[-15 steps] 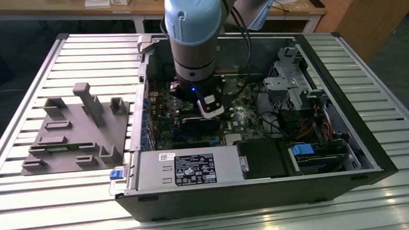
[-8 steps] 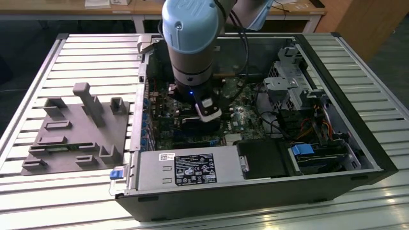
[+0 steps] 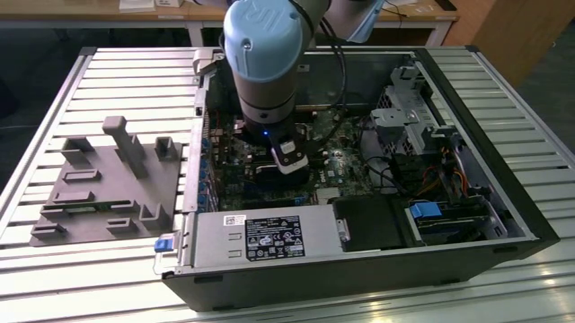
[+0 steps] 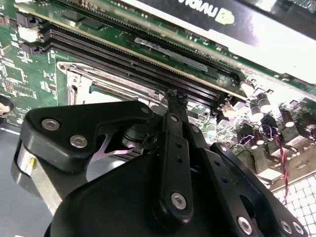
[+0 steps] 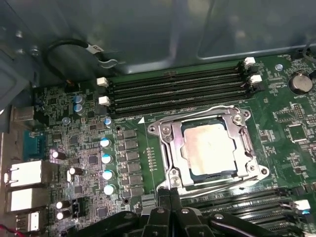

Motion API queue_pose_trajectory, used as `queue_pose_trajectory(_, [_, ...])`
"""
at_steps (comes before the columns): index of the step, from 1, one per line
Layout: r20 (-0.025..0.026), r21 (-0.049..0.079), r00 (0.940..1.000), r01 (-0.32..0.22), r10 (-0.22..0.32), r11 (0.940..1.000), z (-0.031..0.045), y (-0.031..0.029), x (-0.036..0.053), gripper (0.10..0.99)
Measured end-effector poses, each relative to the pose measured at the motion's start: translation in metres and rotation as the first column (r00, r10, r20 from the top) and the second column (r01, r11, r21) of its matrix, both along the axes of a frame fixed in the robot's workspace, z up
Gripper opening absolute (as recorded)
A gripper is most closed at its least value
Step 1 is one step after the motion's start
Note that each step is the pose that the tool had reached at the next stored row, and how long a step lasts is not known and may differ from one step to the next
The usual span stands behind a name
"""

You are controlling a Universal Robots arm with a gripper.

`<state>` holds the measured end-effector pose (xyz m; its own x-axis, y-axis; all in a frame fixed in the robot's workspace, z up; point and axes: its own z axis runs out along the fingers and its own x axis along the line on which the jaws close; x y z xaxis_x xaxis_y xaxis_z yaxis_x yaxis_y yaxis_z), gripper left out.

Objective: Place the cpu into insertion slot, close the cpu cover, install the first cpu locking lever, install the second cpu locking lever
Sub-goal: 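Install the second cpu locking lever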

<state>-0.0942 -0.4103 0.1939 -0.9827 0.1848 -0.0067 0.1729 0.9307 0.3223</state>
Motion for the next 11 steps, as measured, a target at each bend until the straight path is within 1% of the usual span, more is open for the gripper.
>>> queue_pose_trajectory(3, [0.0000,0.006,1.0000,0.000,0.000,1.0000,-0.0009,0.0008,-0.0006,0.102])
queue_pose_trajectory(11, [0.0000,0.006,1.0000,0.000,0.000,1.0000,-0.0043,0.0036,-0.0020,0.102])
